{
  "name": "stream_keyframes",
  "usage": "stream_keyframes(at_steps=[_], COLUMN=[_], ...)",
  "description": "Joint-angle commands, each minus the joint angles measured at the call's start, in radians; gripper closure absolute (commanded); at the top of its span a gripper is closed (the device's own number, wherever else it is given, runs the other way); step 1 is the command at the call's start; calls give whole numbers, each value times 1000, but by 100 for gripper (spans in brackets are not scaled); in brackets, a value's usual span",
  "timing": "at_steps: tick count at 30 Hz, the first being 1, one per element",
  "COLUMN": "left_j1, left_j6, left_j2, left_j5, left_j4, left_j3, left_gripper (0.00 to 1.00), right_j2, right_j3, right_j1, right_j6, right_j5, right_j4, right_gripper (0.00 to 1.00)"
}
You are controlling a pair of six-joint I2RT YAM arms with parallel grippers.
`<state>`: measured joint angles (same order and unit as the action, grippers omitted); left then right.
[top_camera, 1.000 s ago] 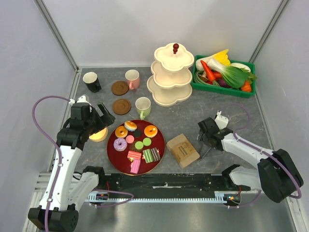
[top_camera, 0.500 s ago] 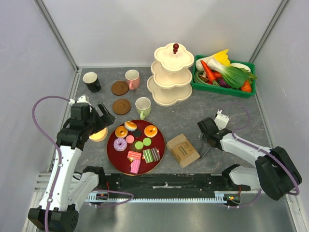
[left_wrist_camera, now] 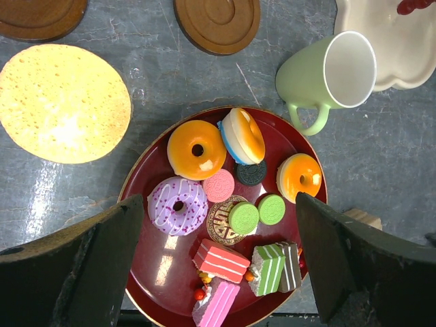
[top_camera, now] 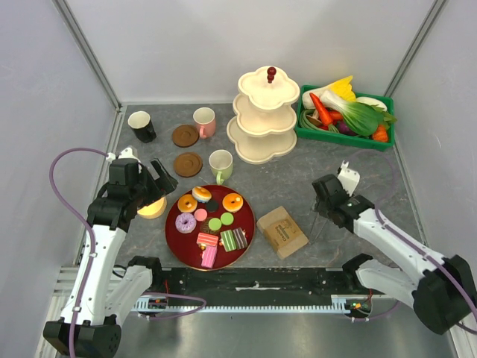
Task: Serve the afternoon tea
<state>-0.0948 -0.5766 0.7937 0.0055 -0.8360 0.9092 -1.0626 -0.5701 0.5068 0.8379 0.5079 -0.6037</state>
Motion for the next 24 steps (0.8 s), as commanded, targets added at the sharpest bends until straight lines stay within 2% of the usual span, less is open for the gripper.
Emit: stream_keyframes(at_steps=[1, 7, 13, 19, 24], left_j1=[7, 6, 4, 4, 6], left_j6=[29, 27, 26, 29, 31], left_j2=[-13, -14, -17, -19, -17], left_j5=[4, 4, 4, -1, -1], left_j4=[14, 14, 14, 9, 9], left_j3=[19, 22, 25, 30, 34], left_gripper=[2, 2, 2, 2, 2], right_j2=[108, 170, 26, -94, -138], right_j3=[-174, -342, -511, -615, -640], right_j1=[1, 1, 1, 1, 2], right_j6=[-85, -203, -290, -378, -393], right_j5=[-43, -237, -489, -536, -552], right_j4=[-108, -145, -293, -410, -430], right_gripper=[36, 36, 35, 33, 30])
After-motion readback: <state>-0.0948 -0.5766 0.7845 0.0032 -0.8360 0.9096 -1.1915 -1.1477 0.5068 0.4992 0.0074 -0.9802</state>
